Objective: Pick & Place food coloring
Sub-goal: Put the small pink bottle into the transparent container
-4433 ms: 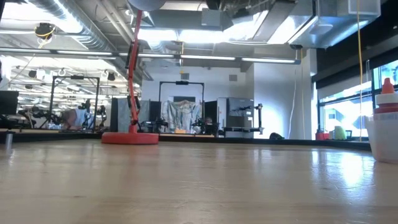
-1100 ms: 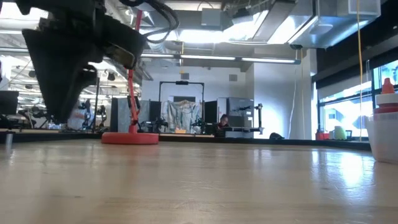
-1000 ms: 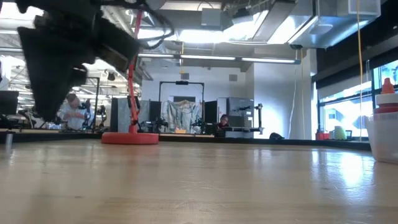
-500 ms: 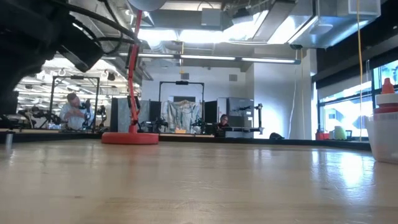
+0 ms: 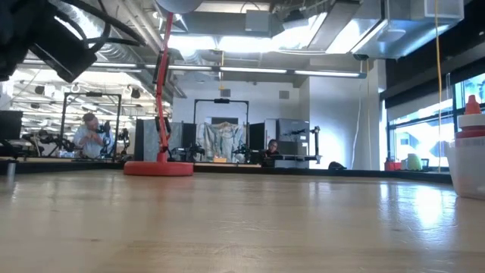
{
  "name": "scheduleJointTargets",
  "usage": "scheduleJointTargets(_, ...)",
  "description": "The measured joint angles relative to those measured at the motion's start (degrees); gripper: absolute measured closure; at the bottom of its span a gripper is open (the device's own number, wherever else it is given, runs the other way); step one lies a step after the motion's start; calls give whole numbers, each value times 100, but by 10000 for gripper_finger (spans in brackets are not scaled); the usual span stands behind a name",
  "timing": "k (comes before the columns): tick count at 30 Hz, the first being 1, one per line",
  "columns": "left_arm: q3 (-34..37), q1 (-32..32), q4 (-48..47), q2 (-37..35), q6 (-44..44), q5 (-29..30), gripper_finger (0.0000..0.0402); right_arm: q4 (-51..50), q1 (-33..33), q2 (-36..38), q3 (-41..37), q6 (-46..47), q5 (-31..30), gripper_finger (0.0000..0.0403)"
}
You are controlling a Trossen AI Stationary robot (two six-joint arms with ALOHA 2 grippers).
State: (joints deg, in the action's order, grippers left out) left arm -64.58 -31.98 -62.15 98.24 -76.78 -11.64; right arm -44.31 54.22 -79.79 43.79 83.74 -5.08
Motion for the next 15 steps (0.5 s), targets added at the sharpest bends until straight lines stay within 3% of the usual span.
scheduleJointTargets(7, 414, -57, 655, 7, -151, -5, 190, 34, 0, 0, 1, 0, 0, 257)
scheduleJointTargets(15, 512, -67, 770, 4, 163, -19, 190, 37, 1, 0, 2, 0, 1, 257)
